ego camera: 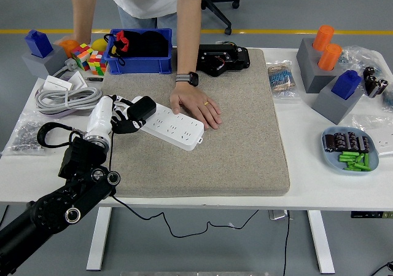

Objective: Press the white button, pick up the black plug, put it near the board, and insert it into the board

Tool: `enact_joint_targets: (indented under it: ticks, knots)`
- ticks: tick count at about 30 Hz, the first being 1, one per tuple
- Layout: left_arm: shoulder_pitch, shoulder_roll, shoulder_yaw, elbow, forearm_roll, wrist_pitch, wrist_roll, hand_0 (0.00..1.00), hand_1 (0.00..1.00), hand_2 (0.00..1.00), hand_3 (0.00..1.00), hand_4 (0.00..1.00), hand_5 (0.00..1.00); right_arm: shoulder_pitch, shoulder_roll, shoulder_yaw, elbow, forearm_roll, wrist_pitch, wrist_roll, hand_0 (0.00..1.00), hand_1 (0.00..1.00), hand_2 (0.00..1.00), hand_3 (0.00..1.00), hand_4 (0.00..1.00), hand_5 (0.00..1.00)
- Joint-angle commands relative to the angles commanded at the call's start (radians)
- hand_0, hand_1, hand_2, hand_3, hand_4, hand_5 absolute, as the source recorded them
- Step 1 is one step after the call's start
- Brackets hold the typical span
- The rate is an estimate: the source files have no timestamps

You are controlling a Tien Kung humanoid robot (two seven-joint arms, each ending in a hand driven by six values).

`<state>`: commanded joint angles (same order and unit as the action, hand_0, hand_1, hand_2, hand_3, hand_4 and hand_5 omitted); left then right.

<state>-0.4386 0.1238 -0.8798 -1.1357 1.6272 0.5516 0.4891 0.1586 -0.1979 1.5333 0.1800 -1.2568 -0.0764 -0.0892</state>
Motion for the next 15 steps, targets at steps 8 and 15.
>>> enact_joint_targets:
  ticks: [8,15]
  knots:
    - [0.006,0.006,0.000,-0.005,0.015,-0.012,0.023,0.189,0.159,0.193,0.450,0.672,0.002,0.002,0.000,0.001,0.000,0.000,0.000,0.001,0.622,0.594,0.585,0.578,0.642,0.376]
    - [0.013,0.014,-0.004,-0.020,0.025,-0.020,0.040,0.183,0.152,0.188,0.423,0.658,0.002,0.002,0.001,0.001,0.000,0.000,-0.001,0.001,0.623,0.594,0.585,0.579,0.641,0.376]
